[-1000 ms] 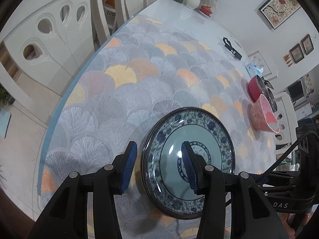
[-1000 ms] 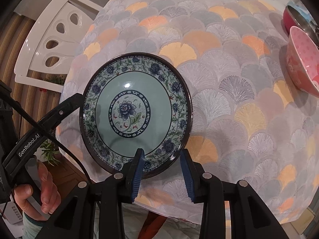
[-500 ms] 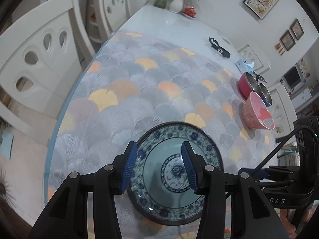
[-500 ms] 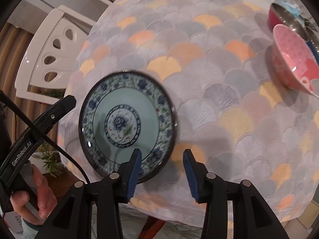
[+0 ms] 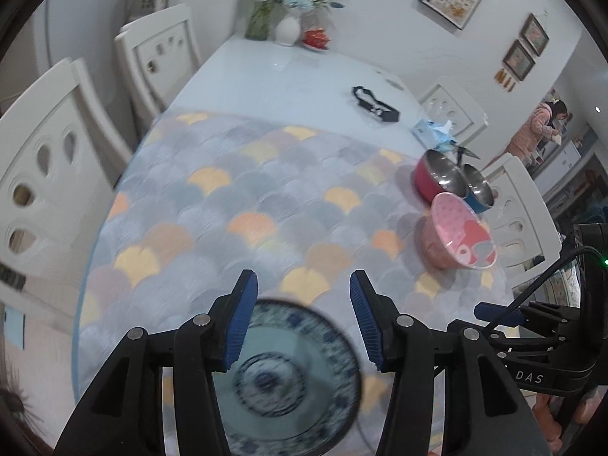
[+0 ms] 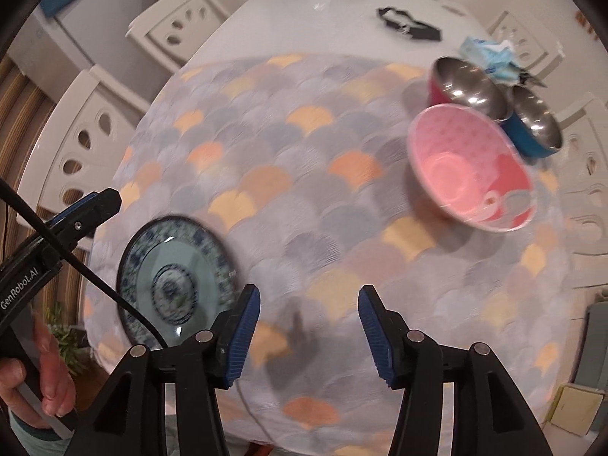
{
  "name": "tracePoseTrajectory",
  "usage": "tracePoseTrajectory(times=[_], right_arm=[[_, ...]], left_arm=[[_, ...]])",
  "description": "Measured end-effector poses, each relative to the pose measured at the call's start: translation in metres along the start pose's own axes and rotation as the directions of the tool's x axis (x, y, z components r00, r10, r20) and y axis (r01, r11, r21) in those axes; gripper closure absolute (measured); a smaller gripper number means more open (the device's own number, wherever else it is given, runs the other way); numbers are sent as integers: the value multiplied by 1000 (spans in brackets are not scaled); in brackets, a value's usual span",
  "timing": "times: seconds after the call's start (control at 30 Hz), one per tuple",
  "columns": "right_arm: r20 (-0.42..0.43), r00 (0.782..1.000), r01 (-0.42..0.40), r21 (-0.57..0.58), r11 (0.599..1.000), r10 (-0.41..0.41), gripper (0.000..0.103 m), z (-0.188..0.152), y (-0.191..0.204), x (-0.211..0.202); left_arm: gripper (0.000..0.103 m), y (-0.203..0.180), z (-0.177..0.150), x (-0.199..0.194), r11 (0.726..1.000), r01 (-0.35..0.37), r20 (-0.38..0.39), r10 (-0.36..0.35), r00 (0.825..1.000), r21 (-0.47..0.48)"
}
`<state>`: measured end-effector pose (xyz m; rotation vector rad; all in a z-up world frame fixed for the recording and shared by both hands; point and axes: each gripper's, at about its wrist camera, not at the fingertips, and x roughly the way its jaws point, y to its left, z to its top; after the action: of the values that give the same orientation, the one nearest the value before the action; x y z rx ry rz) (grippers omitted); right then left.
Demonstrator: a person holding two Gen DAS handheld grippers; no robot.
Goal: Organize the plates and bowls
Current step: 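Move both tools to the pink polka-dot bowl and grasp its rim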
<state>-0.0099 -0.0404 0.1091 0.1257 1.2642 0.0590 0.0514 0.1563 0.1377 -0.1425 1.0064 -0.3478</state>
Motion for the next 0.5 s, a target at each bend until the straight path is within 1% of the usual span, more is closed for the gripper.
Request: tracePoseTrajectory(times=[0.17, 0.27, 0.5], right_arm=[[35, 999, 10, 55, 998, -12, 48, 5, -48, -16], [60, 998, 11, 116, 993, -18, 48, 11, -86, -26], [97, 994, 19, 247, 969, -44, 46, 26, -165, -42]], left_arm=[[54, -45, 16, 11, 999, 28, 4, -28, 1000, 44], [52, -74, 23, 21, 996, 54, -7, -53, 999, 68], [52, -116, 38, 52, 992, 95, -53, -91, 994, 80]])
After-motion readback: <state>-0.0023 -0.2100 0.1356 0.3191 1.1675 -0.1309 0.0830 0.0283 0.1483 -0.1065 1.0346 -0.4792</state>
